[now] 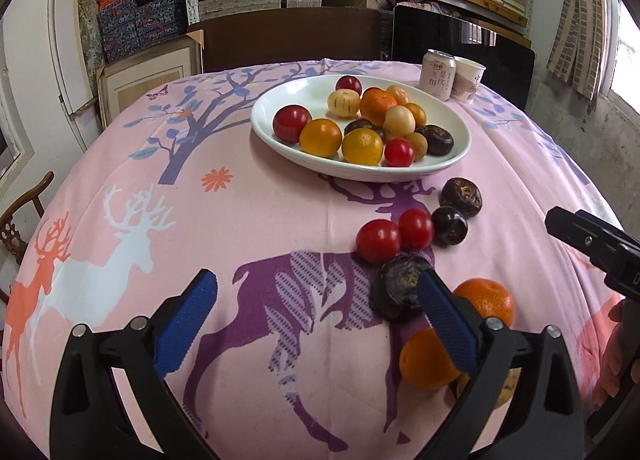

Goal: Organize fruits
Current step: 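Move both open tools back down to the fruit pile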

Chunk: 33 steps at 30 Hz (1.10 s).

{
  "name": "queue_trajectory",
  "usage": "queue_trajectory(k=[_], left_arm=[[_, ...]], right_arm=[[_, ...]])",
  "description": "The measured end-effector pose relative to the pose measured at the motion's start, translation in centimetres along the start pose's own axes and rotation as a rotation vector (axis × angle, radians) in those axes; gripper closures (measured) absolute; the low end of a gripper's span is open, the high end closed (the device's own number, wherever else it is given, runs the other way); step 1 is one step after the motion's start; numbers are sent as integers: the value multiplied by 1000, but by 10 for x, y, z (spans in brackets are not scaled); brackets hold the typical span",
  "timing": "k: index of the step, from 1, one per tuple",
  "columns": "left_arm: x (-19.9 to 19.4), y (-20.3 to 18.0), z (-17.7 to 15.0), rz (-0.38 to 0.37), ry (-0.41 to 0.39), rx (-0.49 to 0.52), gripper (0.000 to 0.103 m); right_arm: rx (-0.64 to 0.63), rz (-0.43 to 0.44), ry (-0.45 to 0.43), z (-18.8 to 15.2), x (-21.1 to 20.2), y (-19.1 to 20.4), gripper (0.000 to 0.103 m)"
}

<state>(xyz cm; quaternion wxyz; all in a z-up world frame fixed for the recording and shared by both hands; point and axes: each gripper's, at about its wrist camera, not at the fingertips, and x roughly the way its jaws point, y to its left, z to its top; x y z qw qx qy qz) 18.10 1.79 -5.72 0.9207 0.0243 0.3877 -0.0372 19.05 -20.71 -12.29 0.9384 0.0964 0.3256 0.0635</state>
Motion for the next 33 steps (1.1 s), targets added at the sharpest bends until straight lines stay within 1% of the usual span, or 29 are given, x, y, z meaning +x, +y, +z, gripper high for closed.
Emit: queue_trajectory(k=[4, 12, 14, 18, 20, 23, 24, 25, 26, 27, 29, 30, 31, 33], left_arm=[[9, 0, 10, -3, -3, -16, 5], [34, 2, 22, -32, 42, -35, 5], [41, 2, 24, -18, 49, -30, 5], [45, 7, 26, -27, 54, -48, 4], [42, 13, 27, -4, 45, -49, 4], [31, 30, 24, 96, 30, -55, 4], [26, 38, 23, 122, 28, -72, 4], [22, 45, 22, 128, 25, -97, 4], [18, 53, 21, 117, 22, -131, 4], [15, 61, 20, 85, 18, -179, 4], [13, 71, 19, 38, 13, -242, 4], [15, 72, 19, 23, 19, -252, 4], [18, 70, 18, 21, 30, -241, 4], [20, 64, 16, 37, 38, -202, 4]], right_arm=[[11, 5, 11, 0, 1, -1, 8], [3, 3, 25, -1, 3, 1, 8], [1, 2, 27, -1, 4, 2, 8], [-3, 2, 32, -1, 5, 3, 8], [-2, 1, 32, -1, 5, 2, 8], [13, 3, 32, 0, 5, 0, 8], [21, 6, 31, 0, 4, -1, 8], [29, 9, 31, 0, 4, -3, 8], [35, 11, 29, 1, 4, -4, 8], [41, 14, 28, 1, 3, -4, 8], [44, 19, 26, 1, 2, -5, 8], [44, 19, 25, 1, 2, -5, 8], [43, 19, 25, 1, 2, -4, 8], [39, 21, 25, 1, 2, -4, 8]])
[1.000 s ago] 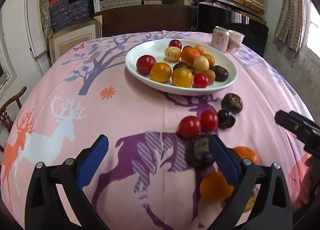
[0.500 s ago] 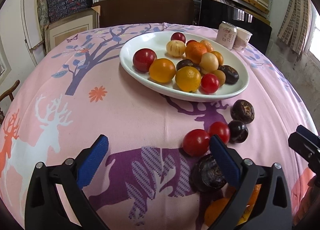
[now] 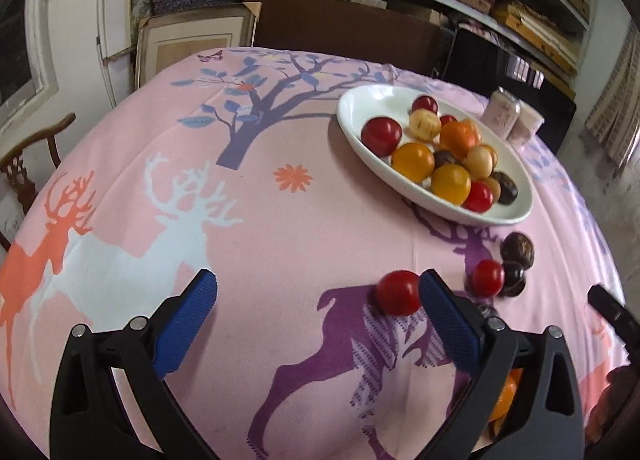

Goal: Organize fruits
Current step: 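Move both open tools back down to the fruit pile, then grasp a red tomato with the left tool while the right tool grasps a purple fruit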

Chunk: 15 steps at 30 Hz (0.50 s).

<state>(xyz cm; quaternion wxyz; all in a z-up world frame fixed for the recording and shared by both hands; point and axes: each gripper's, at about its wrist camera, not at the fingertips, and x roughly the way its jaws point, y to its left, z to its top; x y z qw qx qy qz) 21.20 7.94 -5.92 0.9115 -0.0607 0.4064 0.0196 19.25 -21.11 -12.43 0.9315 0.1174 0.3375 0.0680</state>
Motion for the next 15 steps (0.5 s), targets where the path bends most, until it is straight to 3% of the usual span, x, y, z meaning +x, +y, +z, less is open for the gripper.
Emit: queue_trajectory(k=[6, 11, 14, 15], left_arm=[[-1, -27, -11, 48, -23, 150, 4], [-9, -37, -24, 33, -26, 207, 6], [-13, -38, -33, 0, -7, 221, 24], [-13, -38, -35, -8, 0, 225, 26]], right_arm=[[2, -3, -2, 0, -1, 0, 8], [3, -9, 6, 0, 1, 0, 8], [10, -7, 10, 0, 1, -2, 8], [11, -7, 9, 0, 1, -2, 8]])
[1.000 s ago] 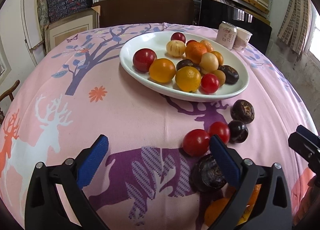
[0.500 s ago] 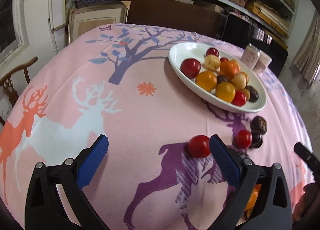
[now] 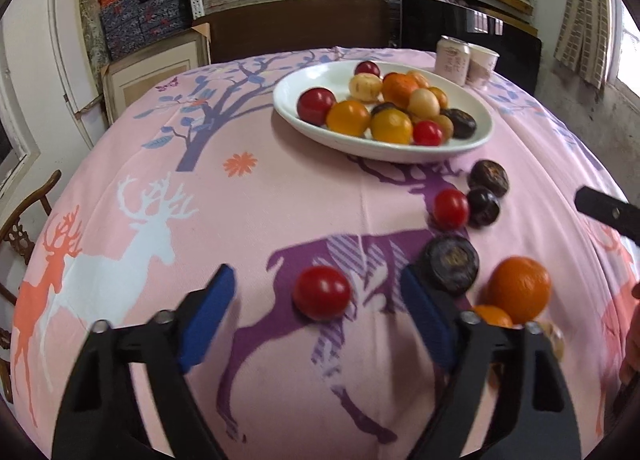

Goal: Organize fruits
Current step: 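Grasp a red tomato with the left tool while the right tool grasps a purple fruit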

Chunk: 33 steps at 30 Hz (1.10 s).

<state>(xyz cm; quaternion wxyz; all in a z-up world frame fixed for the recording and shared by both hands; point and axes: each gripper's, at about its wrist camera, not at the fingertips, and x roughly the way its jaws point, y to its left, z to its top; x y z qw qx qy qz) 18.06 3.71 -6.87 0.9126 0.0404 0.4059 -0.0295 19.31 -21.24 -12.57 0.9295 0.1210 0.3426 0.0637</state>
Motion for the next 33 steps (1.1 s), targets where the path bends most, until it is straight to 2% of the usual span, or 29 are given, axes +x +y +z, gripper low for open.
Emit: queue_trajectory(k=[1, 2, 3, 6, 7, 8, 10, 12, 16, 19, 23, 26, 30, 33], left_arm=[[1, 0, -1, -9, 7, 0, 26], [2, 0, -2, -14, 13, -5, 29], [3, 1, -2, -24, 16, -12, 37], [6, 9, -2, -77, 30, -58, 44], [8, 10, -2, -84, 39, -63, 50], [10, 10, -2, -96, 51, -66, 60], [13, 11, -2, -96, 58, -73, 61], [12, 13, -1, -99, 49, -80, 67], [16, 17, 0, -114, 47, -89, 70], [18, 16, 1, -97, 48, -86, 74], [18, 14, 2, -82, 48, -73, 74], [18, 12, 2, -70, 47, -63, 74], [19, 11, 3, -65, 47, -60, 74], [21, 11, 4, -60, 50, -57, 74]], right_arm=[[0, 0, -1, 0, 0, 0, 8], [-1, 1, 0, 0, 0, 0, 8], [-4, 2, 0, 0, 0, 1, 8], [-12, 1, 4, -1, 1, 2, 8], [-14, -1, 5, -1, 1, 2, 8], [-14, -2, 7, 0, 2, 3, 8], [-12, -1, 8, 0, 3, 3, 8], [-13, -2, 8, -1, 2, 3, 8], [-18, -6, 11, -1, 3, 3, 8], [-17, -14, 17, -1, 5, 2, 8], [-30, -20, 22, -3, 8, 4, 8], [-77, -23, 23, -4, 11, 10, 8], [-168, -51, -20, 5, 13, 25, 8], [-216, -92, -20, 21, 24, 33, 15]])
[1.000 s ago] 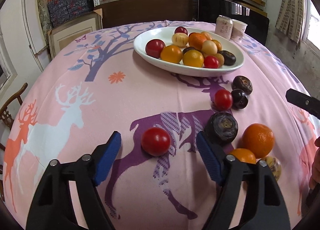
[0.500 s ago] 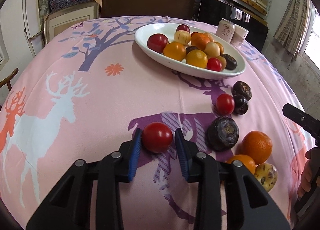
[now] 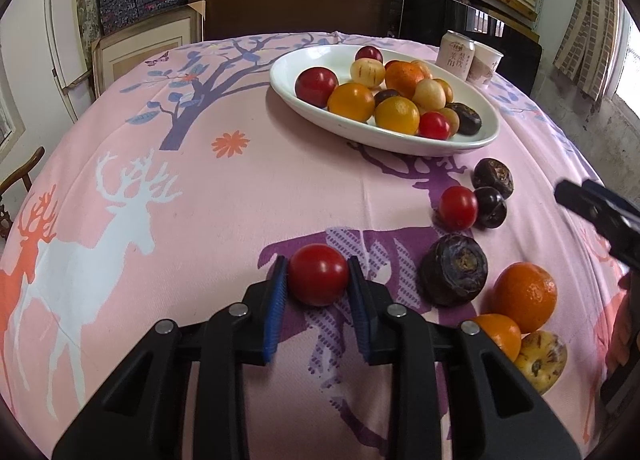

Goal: Organize fruits
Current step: 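Grasp a red tomato with the left tool while the right tool grasps a purple fruit, then carry the tomato and purple fruit onto the white plate and open both tools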

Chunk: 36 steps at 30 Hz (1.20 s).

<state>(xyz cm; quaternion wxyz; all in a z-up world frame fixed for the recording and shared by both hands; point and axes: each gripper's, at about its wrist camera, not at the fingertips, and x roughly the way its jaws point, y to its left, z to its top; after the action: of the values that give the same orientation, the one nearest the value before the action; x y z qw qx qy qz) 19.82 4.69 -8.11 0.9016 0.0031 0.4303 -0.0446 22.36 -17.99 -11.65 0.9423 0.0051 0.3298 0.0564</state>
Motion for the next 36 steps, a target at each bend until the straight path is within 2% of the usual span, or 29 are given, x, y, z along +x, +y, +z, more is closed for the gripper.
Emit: queue_trajectory(k=[3, 5, 8, 13, 19, 25, 31, 36], left_arm=[[0, -1, 0, 3, 2, 3, 74], [1, -1, 1, 3, 3, 1, 74], [1, -1, 1, 8, 6, 1, 74], [2, -2, 1, 17, 7, 8, 74], [2, -4, 0, 24, 7, 14, 74], [2, -4, 0, 24, 7, 14, 74], [2, -4, 0, 25, 7, 16, 74], [2, -4, 0, 23, 8, 15, 74]], right_arm=[[15, 47, 69, 12, 21, 0, 33], [32, 83, 106, 14, 34, 2, 49], [25, 92, 114, 12, 45, 6, 54], [-8, 103, 100, 13, 46, 10, 54], [-49, 148, 125, 8, 47, 18, 54], [-52, 129, 118, 10, 52, 23, 55], [-71, 130, 123, 9, 53, 26, 63], [-80, 121, 117, 9, 52, 29, 64]])
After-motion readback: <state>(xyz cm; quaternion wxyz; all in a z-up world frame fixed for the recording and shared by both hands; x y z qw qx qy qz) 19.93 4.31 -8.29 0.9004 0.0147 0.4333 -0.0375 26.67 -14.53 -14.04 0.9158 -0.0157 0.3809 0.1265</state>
